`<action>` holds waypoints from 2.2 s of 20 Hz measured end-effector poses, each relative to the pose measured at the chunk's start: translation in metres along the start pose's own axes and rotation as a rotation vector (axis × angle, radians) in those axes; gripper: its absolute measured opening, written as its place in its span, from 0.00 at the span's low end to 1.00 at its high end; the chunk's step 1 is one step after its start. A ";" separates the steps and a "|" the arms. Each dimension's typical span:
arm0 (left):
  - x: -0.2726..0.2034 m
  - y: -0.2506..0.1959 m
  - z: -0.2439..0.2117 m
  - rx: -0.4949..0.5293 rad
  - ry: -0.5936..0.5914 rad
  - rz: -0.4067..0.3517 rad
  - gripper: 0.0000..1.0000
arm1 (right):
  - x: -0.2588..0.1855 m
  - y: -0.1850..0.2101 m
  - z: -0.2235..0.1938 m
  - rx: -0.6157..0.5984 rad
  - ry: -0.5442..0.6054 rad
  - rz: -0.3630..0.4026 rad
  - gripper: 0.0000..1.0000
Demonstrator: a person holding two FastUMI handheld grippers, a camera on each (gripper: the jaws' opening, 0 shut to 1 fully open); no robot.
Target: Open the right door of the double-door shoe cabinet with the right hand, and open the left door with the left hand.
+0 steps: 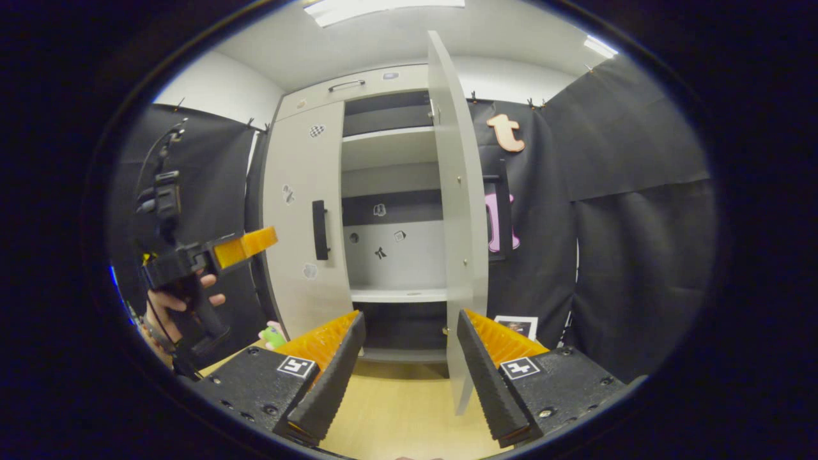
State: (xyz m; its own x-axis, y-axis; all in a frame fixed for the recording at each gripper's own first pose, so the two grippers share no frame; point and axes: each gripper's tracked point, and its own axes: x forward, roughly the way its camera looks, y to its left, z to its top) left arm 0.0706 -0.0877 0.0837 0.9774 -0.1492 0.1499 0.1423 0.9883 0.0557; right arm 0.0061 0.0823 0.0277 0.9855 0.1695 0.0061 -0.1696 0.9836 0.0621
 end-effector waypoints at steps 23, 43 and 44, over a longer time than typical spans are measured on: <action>0.136 0.017 -0.044 0.024 0.198 0.076 0.93 | -0.008 -0.076 -0.007 0.069 -0.013 -0.178 0.89; 0.130 0.000 -0.056 0.016 0.277 -0.011 0.09 | 0.005 -0.067 -0.013 0.080 -0.013 -0.143 0.88; 0.127 0.000 -0.055 0.018 0.272 -0.003 0.09 | 0.003 -0.067 -0.012 0.074 -0.015 -0.145 0.88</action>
State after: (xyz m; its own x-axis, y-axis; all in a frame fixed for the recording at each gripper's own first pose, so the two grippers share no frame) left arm 0.2037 -0.1044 0.0481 0.9834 -0.1349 -0.1212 0.1445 0.9868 0.0737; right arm 0.0206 0.0172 0.0112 0.9997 0.0247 0.0064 -0.0254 0.9902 0.1372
